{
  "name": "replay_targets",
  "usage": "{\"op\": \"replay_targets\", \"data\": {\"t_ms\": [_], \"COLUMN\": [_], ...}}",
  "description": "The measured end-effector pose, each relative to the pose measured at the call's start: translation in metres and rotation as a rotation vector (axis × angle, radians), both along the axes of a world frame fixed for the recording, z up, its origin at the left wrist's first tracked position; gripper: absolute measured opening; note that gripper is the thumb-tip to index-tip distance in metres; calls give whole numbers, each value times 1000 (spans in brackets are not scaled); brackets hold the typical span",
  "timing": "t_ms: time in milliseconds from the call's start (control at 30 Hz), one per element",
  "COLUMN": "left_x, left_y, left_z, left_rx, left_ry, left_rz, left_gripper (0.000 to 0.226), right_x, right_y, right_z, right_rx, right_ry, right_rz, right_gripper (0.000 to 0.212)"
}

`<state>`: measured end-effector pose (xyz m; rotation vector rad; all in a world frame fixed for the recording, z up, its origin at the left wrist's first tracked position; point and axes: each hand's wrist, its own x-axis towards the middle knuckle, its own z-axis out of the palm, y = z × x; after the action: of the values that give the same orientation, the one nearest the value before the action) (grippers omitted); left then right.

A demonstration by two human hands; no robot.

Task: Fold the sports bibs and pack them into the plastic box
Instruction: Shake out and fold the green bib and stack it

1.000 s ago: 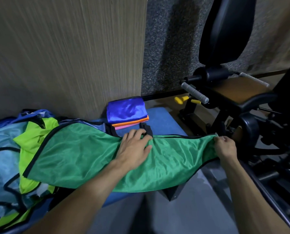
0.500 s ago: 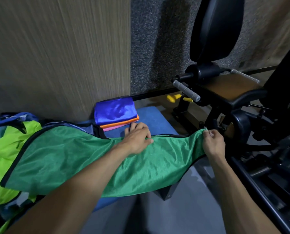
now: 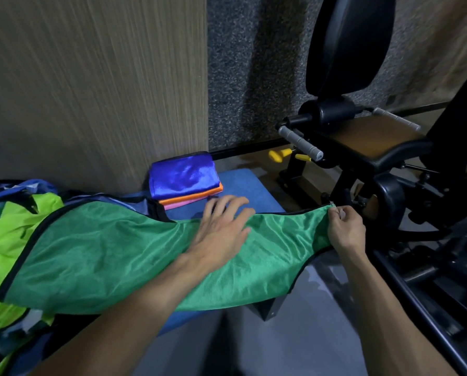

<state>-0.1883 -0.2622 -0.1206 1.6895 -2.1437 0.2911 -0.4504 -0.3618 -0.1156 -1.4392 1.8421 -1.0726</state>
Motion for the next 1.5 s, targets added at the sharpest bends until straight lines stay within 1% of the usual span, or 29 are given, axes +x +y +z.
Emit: {"op": "replay_targets", "data": {"t_ms": [67, 133, 167, 200, 300, 333, 433, 467, 500, 567, 600, 633, 700, 767, 800, 833, 900, 933, 1000, 1067, 1100, 1200, 1267, 1333, 1367, 1433, 1500], "left_x": [0, 2, 3, 4, 7, 7, -7, -17, -27, -41, -41, -35, -10, 23, 39, 53, 81, 93, 111, 122, 127, 143, 149, 153, 156, 163, 166], "left_y": [13, 22, 25, 28, 43, 49, 55, 52, 47, 38, 34, 33, 38, 52, 60, 68, 84, 91, 99, 100, 101, 103, 104, 106, 107, 107, 106], "left_z": [-3, -5, -4, -3, -2, -5, -14, -14, -12, -3, 2, 8, 17, 24, 26, 24, 18, 15, 9, 9, 10, 13, 18, 22, 23, 24, 24], "left_rx": [173, 366, 411, 406, 308, 328, 484, 501, 510, 522, 488, 413, 238, 144, 147, 193, 331, 388, 416, 368, 309, 32, -29, 6, 52, 143, 198], "left_ry": [-46, -54, -49, -38, -41, -53, -98, -89, -59, 69, 136, 177, 185, 157, 109, 32, -155, -203, -208, -173, -148, -30, 41, 127, 203, 381, 518], "left_rz": [-81, -78, -75, -79, -82, -78, -63, -65, -78, -127, -143, -140, -102, -70, -56, -24, 78, 121, 160, 149, 136, 158, 206, 268, 297, 351, 382], "left_gripper": [46, 56, 59, 60, 61, 62, 69, 70, 70, 67, 62, 56, 43, 37, 40, 49, 70, 78, 84, 80, 72, 41, 30, 28, 30, 36, 43], "right_x": [0, 0, 0, 0, -6, -9, -19, -21, -22, -20, -15, -9, 11, 38, 54, 70, 103, 118, 147, 174, 187, 223, 244, 264, 274, 288, 291], "right_y": [0, 0, 0, 0, -2, -3, 2, 5, 8, 12, 13, 16, 20, 28, 32, 38, 48, 53, 68, 83, 91, 108, 116, 122, 125, 135, 138], "right_z": [2, 7, 10, 14, 31, 37, 62, 73, 83, 101, 109, 116, 126, 130, 132, 134, 134, 133, 131, 127, 123, 109, 100, 91, 86, 78, 72], "right_rx": [-4, -13, -24, -40, -88, -101, -148, -170, -195, -255, -287, -312, -311, -310, -319, -326, -341, -342, -319, -271, -243, -143, -87, -51, -2, 197, 384], "right_ry": [3, 6, 4, 6, 49, 64, 92, 78, 54, 4, -25, -53, -75, -49, -36, -30, -40, -40, -3, 63, 92, 117, 120, 144, 143, 20, -63], "right_rz": [-3, -14, -18, -23, -63, -83, -160, -185, -210, -229, -209, -172, -67, 67, 129, 186, 283, 322, 394, 457, 486, 567, 604, 637, 666, 784, 881], "right_gripper": [23, 22, 22, 22, 25, 27, 30, 32, 35, 39, 39, 39, 35, 30, 28, 28, 31, 30, 23, 18, 16, 15, 14, 12, 13, 19, 31]}}
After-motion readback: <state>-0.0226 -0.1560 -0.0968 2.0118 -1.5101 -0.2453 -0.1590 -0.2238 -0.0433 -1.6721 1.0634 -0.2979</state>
